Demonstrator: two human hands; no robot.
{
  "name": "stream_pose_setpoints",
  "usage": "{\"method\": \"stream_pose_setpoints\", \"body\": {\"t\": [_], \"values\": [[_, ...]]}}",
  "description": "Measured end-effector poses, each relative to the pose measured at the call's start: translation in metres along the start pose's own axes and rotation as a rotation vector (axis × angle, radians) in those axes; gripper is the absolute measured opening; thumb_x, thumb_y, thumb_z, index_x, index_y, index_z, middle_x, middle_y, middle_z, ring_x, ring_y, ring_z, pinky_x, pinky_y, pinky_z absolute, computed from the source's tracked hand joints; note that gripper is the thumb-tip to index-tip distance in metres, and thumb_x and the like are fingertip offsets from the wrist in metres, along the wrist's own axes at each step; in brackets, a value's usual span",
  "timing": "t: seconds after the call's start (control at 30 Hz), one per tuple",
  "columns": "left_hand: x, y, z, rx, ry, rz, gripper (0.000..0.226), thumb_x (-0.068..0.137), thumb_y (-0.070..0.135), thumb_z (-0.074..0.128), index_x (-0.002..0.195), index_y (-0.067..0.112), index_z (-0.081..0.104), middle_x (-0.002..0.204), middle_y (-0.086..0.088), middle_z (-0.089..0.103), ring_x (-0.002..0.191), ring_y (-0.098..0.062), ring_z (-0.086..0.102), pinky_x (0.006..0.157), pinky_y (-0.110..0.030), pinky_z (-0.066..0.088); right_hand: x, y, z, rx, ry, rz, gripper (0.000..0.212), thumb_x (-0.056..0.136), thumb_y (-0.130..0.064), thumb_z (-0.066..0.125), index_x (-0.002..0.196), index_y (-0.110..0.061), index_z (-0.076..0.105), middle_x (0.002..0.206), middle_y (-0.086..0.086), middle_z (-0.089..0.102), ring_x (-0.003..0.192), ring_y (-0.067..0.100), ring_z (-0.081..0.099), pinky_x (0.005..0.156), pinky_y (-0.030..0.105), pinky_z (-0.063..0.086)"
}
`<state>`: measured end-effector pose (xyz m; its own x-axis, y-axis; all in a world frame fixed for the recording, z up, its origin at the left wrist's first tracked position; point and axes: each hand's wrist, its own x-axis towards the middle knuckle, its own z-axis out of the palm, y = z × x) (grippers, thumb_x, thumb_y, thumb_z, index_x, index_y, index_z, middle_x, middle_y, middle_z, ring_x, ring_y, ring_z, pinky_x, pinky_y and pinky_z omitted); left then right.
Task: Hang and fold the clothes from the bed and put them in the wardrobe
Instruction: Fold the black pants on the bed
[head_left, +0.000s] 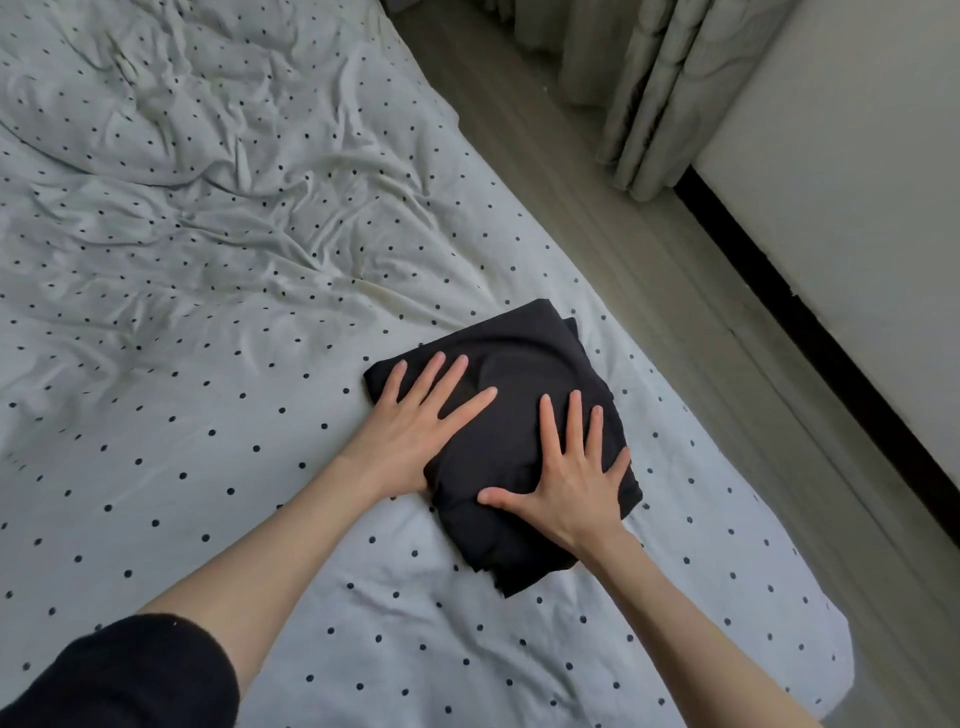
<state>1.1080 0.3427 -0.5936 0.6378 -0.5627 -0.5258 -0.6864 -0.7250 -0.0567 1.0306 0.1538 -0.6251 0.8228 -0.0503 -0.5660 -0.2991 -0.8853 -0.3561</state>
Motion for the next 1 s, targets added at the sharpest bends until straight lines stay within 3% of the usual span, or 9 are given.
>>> {"method": "stream_pose_setpoints", "body": {"t": [0.13, 0.27, 0.4, 0.5, 0.63, 0.77, 0.87, 0.93, 1.0], "values": [[0.004, -0.002, 0.004, -0.019, -0.001, 0.006, 0.101, 0.084, 0.018, 0.054, 0.142, 0.035, -0.026, 0.156, -0.011, -0.017, 0.145, -0.031, -0.01, 0.116, -0.051, 0.007, 0.0, -0.01, 0.0, -0.046, 0.005, 0.016, 0.123, 0.06, -0.089, 0.042, 0.146, -0.029, -0.021, 0.154, 0.005, -0.028, 0.14, 0.031, -0.027, 0.107, 0.066, -0.008], [0.003, -0.001, -0.001, -0.019, 0.031, -0.02, 0.089, 0.084, 0.003, 0.048, 0.149, 0.033, -0.006, 0.158, -0.008, 0.002, 0.146, -0.027, 0.005, 0.115, -0.046, 0.014, -0.019, -0.03, 0.003, -0.089, 0.234, -0.07, 0.114, 0.07, -0.077, 0.05, 0.151, -0.017, -0.003, 0.157, 0.008, -0.017, 0.139, 0.03, -0.028, 0.107, 0.065, -0.01], [-0.002, 0.012, -0.011, -0.045, 0.101, -0.037, 0.081, 0.083, -0.006, 0.048, 0.15, 0.029, 0.017, 0.154, -0.014, 0.023, 0.142, -0.031, 0.023, 0.112, -0.048, 0.025, -0.039, -0.042, 0.018, -0.057, 0.099, 0.015, 0.132, 0.061, -0.082, 0.054, 0.143, -0.02, -0.027, 0.15, 0.004, -0.035, 0.132, 0.028, -0.039, 0.106, 0.066, -0.009], [-0.012, 0.02, -0.019, 0.001, 0.258, -0.069, 0.075, 0.059, -0.007, 0.075, 0.127, 0.019, 0.06, 0.123, -0.019, 0.061, 0.113, -0.036, 0.059, 0.085, -0.05, 0.052, -0.034, -0.047, 0.021, -0.061, 0.061, 0.054, 0.13, 0.066, -0.074, 0.058, 0.139, -0.018, -0.034, 0.147, 0.005, -0.04, 0.137, 0.033, -0.034, 0.106, 0.067, -0.009], [-0.026, 0.031, -0.026, -0.032, 0.223, -0.149, 0.073, 0.055, -0.002, 0.081, 0.123, 0.013, 0.062, 0.114, -0.021, 0.066, 0.106, -0.035, 0.063, 0.082, -0.048, 0.054, -0.03, -0.048, 0.007, -0.128, 0.109, -0.023, 0.105, 0.079, -0.043, 0.061, 0.15, -0.017, -0.012, 0.157, 0.008, -0.019, 0.143, 0.035, -0.015, 0.107, 0.067, -0.004], [-0.034, 0.055, -0.027, -0.027, 0.313, -0.146, 0.064, 0.042, 0.006, 0.086, 0.104, 0.008, 0.072, 0.086, -0.021, 0.071, 0.076, -0.034, 0.07, 0.073, -0.046, 0.057, -0.028, -0.009, -0.036, -0.347, 0.39, -0.345, 0.081, 0.062, -0.008, 0.073, 0.138, -0.018, 0.047, 0.146, 0.011, 0.042, 0.136, 0.039, 0.034, 0.104, 0.068, 0.021], [-0.031, 0.071, -0.032, -0.052, 0.234, -0.163, 0.084, 0.048, 0.022, 0.087, 0.127, 0.02, 0.059, 0.112, -0.022, 0.065, 0.101, -0.039, 0.064, 0.091, -0.056, 0.048, -0.031, 0.011, -0.054, -0.407, 0.199, -0.277, 0.086, 0.074, -0.015, 0.067, 0.149, -0.025, 0.025, 0.156, 0.01, 0.022, 0.144, 0.034, 0.015, 0.114, 0.059, 0.01], [-0.027, 0.072, -0.024, -0.079, 0.109, -0.148, 0.11, 0.07, 0.042, 0.075, 0.149, 0.033, -0.002, 0.15, -0.022, 0.028, 0.137, -0.043, 0.027, 0.11, -0.061, 0.02, -0.029, 0.021, -0.044, -0.361, -0.023, -0.214, 0.097, 0.082, -0.031, 0.061, 0.15, -0.026, -0.008, 0.158, 0.007, -0.012, 0.145, 0.031, -0.01, 0.116, 0.054, -0.001], [-0.022, 0.062, -0.014, -0.15, -0.001, -0.056, 0.117, 0.075, 0.067, 0.056, 0.133, 0.033, -0.039, 0.157, -0.016, -0.007, 0.143, -0.039, -0.008, 0.113, -0.059, -0.003, -0.03, 0.027, -0.033, -0.249, -0.171, -0.204, 0.112, 0.078, -0.059, 0.061, 0.147, -0.027, -0.021, 0.153, 0.001, -0.028, 0.142, 0.029, -0.023, 0.116, 0.052, -0.006]]}}
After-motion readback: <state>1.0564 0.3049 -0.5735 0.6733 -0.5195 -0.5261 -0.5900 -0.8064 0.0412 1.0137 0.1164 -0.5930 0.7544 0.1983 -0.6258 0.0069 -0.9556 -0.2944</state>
